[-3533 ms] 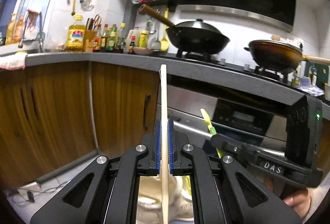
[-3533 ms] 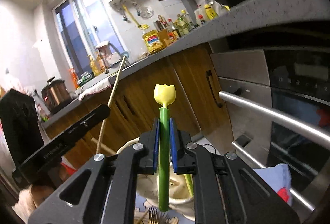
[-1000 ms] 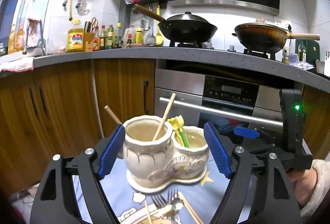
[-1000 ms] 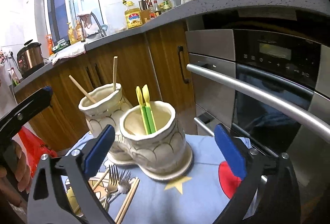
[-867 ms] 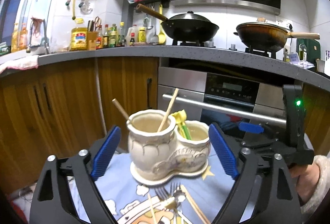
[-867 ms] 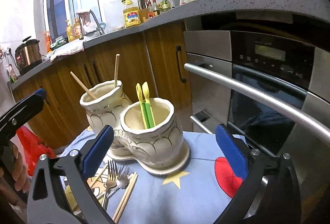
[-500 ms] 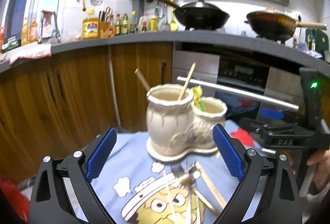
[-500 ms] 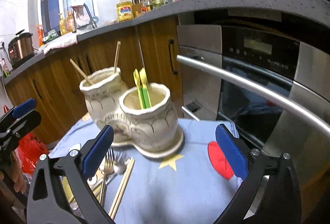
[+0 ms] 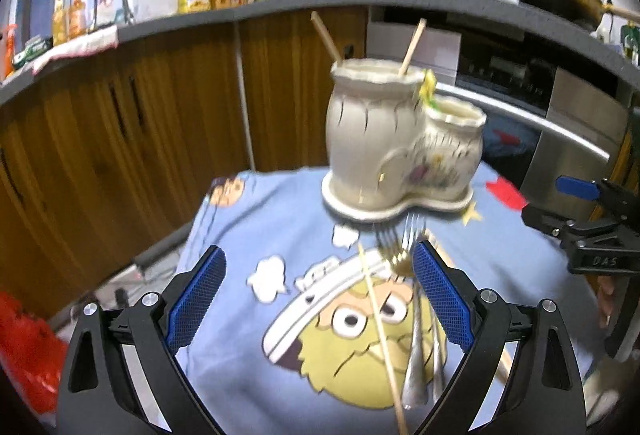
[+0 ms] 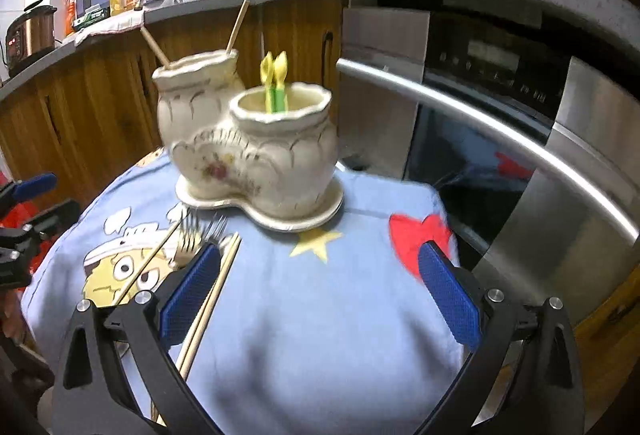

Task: Organize utensils
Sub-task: 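Open both tools and move them back over the remaining utensils, then grasp a wooden chopstick with the left tool while the right tool grasps the gold fork, then lift the chopstick toward the holder with the left tool while the right tool lifts the gold fork, then drop the chopstick into the tall cup with left tool while right drops gold fork in short cup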

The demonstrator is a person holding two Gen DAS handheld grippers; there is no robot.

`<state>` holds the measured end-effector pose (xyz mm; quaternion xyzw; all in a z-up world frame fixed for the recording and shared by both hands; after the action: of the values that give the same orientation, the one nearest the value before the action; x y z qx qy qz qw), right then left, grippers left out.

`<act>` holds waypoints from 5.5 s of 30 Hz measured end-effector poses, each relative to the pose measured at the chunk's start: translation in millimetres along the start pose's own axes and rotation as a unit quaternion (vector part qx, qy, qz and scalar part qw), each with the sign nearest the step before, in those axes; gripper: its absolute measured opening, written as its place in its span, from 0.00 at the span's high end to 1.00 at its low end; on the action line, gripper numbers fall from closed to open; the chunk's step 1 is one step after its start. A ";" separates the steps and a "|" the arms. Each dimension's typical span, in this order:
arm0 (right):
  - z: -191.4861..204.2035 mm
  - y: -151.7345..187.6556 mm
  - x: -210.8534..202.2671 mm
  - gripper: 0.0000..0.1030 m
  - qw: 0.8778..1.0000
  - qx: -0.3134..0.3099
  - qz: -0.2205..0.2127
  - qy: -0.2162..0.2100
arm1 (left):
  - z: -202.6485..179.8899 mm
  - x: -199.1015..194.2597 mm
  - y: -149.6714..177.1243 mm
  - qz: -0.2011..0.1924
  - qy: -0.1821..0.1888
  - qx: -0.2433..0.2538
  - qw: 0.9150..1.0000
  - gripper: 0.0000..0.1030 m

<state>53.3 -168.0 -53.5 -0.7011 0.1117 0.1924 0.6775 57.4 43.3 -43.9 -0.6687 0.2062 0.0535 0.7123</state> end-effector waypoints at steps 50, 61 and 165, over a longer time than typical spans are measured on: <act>107.1 49.7 26.8 0.79 0.968 -0.028 0.165 -0.188 | -23.5 32.6 56.5 0.151 0.062 0.028 0.986 0.76; 101.9 45.5 38.6 0.91 0.963 -0.005 0.179 -0.203 | -25.5 45.8 51.2 0.155 0.060 0.033 0.986 0.82; -20.8 -89.7 62.3 0.94 0.980 0.108 -0.138 -0.098 | -45.6 75.0 -119.3 -0.130 0.050 -0.010 0.990 0.95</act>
<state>149.4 -177.0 1.8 -0.6101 -0.0330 0.1512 0.7771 157.5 -28.0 38.8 -0.6991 0.1519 -0.0706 0.6951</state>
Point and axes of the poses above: each gripper's, at about its wrist camera, not at the fingertips, and x roughly the way its jaws point, z to its left, y to its underside, the point moved 5 cm from there along x, roughly the way its jaws point, and after that the axes turned 14 degrees about -z, right-handed, at the moved point
